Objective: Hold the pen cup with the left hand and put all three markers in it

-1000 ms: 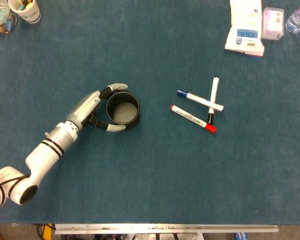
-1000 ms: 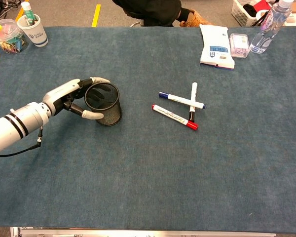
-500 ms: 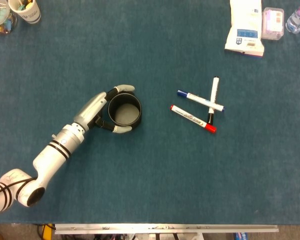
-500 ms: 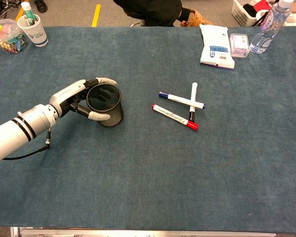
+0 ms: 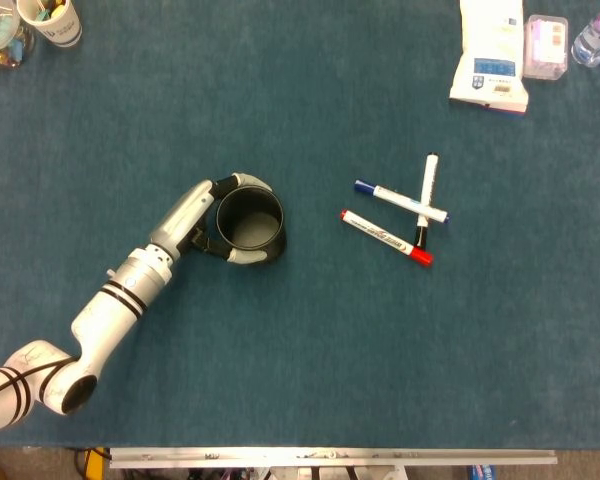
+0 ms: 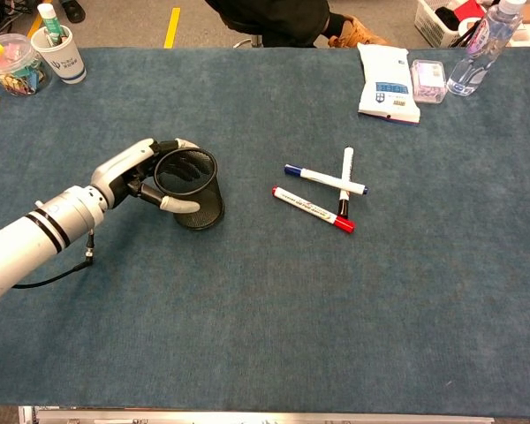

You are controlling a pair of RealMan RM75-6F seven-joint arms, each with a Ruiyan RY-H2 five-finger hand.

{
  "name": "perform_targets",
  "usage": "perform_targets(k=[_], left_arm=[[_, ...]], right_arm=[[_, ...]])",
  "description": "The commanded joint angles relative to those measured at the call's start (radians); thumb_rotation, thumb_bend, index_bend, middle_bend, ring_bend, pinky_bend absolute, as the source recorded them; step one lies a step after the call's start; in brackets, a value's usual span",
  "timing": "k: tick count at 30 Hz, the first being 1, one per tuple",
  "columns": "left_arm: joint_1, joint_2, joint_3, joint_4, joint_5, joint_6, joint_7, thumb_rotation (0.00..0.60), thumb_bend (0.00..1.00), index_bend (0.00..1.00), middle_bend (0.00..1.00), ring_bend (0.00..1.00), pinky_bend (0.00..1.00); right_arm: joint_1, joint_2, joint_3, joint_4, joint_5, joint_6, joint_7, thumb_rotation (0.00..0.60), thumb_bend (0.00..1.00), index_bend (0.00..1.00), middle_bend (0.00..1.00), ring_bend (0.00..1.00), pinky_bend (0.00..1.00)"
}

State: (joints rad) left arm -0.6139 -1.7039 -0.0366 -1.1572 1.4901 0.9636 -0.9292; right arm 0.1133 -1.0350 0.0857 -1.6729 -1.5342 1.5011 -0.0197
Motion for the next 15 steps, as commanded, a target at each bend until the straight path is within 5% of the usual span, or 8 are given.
perform_targets(k=[1,15], left_arm=[[-0.001,0.005,-0.003,-0.006,-0.001,0.001,-0.002,0.6,0.02,0.34,0.41,0.34,0.29],[-0.007,0.127,0.005,-0.133,0.066,0.075,0.098,0.6,0.02,0.34,0.42,0.35,0.29]], right_arm=[[0.006,0.0,0.0,-0.01,-0.004,-0.009,0.003,0.6,0.0,0.14,0.24,0.1,0.07],[0.152,-0.009,0.01,-0.128,-0.024,-0.222,0.026,0.6,0.12,0.35,0.25,0.11,0.17]])
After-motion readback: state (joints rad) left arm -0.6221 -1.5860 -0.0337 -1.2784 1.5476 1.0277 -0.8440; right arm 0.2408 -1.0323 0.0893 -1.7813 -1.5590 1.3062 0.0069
